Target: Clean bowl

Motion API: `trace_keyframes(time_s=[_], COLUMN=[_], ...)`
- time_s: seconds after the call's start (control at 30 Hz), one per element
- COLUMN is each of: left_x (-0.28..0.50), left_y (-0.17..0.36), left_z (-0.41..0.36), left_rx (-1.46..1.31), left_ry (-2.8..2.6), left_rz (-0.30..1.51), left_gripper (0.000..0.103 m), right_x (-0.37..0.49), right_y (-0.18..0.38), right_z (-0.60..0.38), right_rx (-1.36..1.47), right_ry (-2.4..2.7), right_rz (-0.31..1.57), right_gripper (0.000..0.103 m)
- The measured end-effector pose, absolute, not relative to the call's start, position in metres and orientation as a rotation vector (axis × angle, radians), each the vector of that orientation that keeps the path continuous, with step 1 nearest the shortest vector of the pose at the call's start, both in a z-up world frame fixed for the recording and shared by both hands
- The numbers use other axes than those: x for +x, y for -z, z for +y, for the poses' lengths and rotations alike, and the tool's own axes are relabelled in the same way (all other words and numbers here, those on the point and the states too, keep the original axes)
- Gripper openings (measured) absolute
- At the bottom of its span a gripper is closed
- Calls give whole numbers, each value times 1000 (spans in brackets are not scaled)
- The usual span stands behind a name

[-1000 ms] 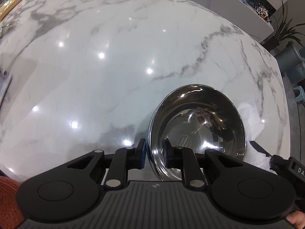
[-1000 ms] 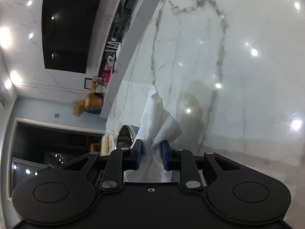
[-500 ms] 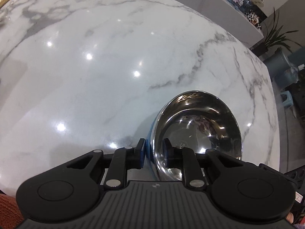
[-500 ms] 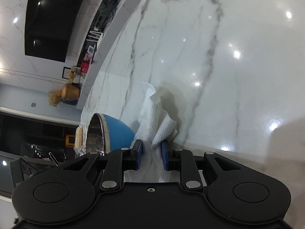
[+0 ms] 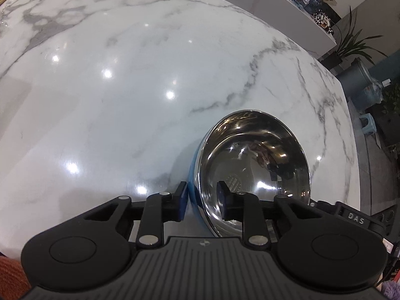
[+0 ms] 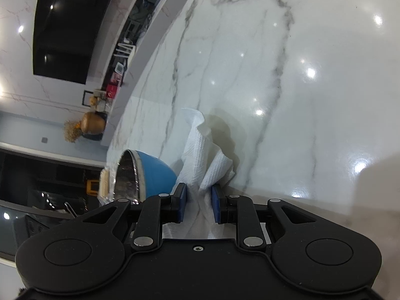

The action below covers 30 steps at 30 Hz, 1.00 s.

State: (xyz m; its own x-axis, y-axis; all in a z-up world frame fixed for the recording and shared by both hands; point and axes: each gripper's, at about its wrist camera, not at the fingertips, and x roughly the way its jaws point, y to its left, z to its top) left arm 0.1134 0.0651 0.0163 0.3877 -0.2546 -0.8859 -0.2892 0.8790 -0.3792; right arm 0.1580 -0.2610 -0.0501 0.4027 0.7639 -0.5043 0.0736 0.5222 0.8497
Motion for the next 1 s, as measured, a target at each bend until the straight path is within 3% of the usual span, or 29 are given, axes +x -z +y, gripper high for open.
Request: trace_keyframes(time_s=[0.1, 0.87, 1.0], left_x=[117, 119, 114], left_y=[-15, -12, -13], left_z=[67, 72, 75], left_rx=[-519, -565, -609], left_ry=[-29, -67, -86], left_rz=[1188, 1201, 1203], left_gripper=[19, 19, 28], right_x=[159, 164, 162], right_y=[46, 52, 49], right_z=[-266, -247, -245], right_rx=[1003, 841, 835], right_ry=[-557, -533, -534], right_rz=[1032, 1123, 1123], right_gripper=[20, 20, 20])
